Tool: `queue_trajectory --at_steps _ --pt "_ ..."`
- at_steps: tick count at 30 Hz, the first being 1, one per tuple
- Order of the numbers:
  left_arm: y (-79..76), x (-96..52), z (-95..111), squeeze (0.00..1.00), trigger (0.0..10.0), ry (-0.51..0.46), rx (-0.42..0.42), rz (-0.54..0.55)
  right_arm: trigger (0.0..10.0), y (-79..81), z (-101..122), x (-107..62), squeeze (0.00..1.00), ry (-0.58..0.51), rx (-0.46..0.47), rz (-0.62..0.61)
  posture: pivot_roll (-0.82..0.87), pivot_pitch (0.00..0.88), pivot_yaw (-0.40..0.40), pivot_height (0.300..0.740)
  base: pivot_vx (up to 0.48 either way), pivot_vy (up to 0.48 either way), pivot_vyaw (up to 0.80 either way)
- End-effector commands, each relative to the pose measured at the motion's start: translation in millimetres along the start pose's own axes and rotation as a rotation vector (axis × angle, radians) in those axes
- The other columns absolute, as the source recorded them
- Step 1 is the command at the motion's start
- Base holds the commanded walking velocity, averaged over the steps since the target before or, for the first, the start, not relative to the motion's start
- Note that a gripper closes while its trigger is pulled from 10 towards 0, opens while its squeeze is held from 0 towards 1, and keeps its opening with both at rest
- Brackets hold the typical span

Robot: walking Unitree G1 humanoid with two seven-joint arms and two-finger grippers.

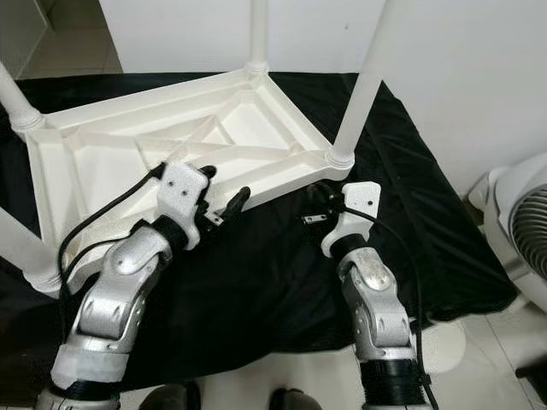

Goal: Building children table

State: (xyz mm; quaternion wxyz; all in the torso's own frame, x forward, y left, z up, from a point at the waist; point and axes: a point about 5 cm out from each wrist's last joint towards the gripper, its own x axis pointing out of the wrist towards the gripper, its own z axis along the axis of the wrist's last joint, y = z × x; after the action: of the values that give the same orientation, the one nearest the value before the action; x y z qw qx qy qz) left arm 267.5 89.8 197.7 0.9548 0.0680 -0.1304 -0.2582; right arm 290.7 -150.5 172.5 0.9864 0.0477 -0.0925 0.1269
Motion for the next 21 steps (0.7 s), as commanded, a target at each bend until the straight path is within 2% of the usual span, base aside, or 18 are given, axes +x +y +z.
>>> queue_trajectory --at_steps 1,2,3,7,8,9,14,16,17,20,21 --pt "10.3 -10.9 7.3 0.00 10.0 -0.040 0.017 0.191 10.0 0.2 -0.4 -1.9 0.85 0.000 -0.022 -0.031 0.16 0.081 -0.055 0.740 0.000 0.000 0.00" --pt "10.9 -15.5 8.5 0.00 10.0 -0.047 0.023 0.208 10.0 0.1 -0.3 -2.3 0.85 0.001 -0.031 -0.045 0.16 0.082 -0.056 0.740 0.000 0.000 0.00" --pt "12.4 -21.5 9.1 0.00 10.0 -0.050 0.043 0.236 10.0 -0.5 0.3 -3.0 0.00 -0.001 -0.043 -0.064 0.16 0.082 -0.056 0.740 0.000 0.000 0.00" --pt "13.8 -32.9 9.6 0.00 10.0 -0.050 0.070 0.283 10.0 -1.8 1.5 -5.0 0.00 -0.011 -0.062 -0.093 0.16 0.084 -0.061 0.740 0.000 0.000 0.00" --pt "14.7 -44.5 9.5 0.00 10.0 -0.043 0.078 0.325 10.0 -2.5 2.3 -7.2 0.00 -0.019 -0.072 -0.113 0.16 0.087 -0.062 0.740 0.000 0.000 0.00" --pt "14.7 -44.5 9.5 0.00 10.0 -0.043 0.078 0.325 10.0 -2.5 2.3 -7.2 0.00 -0.019 -0.072 -0.113 0.16 0.087 -0.062 0.740 0.000 0.000 0.00" --pt "17.9 -74.5 11.7 0.00 10.0 -0.029 0.094 0.400 10.0 -2.4 1.0 -15.0 0.00 -0.014 -0.067 -0.130 0.16 0.093 -0.069 0.740 0.000 0.000 0.00" --pt "17.9 -74.5 11.7 0.00 10.0 -0.029 0.094 0.400 10.0 -2.4 1.0 -15.0 0.00 -0.014 -0.067 -0.130 0.16 0.093 -0.069 0.740 0.000 0.000 0.00" --pt "20.4 -89.3 9.0 0.00 10.0 0.002 0.096 0.413 10.0 -7.2 -0.6 -18.7 0.00 -0.003 -0.076 -0.140 0.16 0.098 -0.071 0.740 0.000 0.000 0.00" --pt "21.7 -94.3 8.0 0.00 10.0 0.013 0.097 0.418 10.0 -9.8 -1.1 -20.0 0.00 0.001 -0.082 -0.144 0.16 0.098 -0.071 0.740 0.000 0.000 0.00" --pt "24.4 -100.8 7.5 0.00 10.0 0.023 0.110 0.430 10.0 -13.4 -1.7 -21.1 0.00 0.007 -0.088 -0.150 0.16 0.100 -0.073 0.740 0.000 0.000 0.00"
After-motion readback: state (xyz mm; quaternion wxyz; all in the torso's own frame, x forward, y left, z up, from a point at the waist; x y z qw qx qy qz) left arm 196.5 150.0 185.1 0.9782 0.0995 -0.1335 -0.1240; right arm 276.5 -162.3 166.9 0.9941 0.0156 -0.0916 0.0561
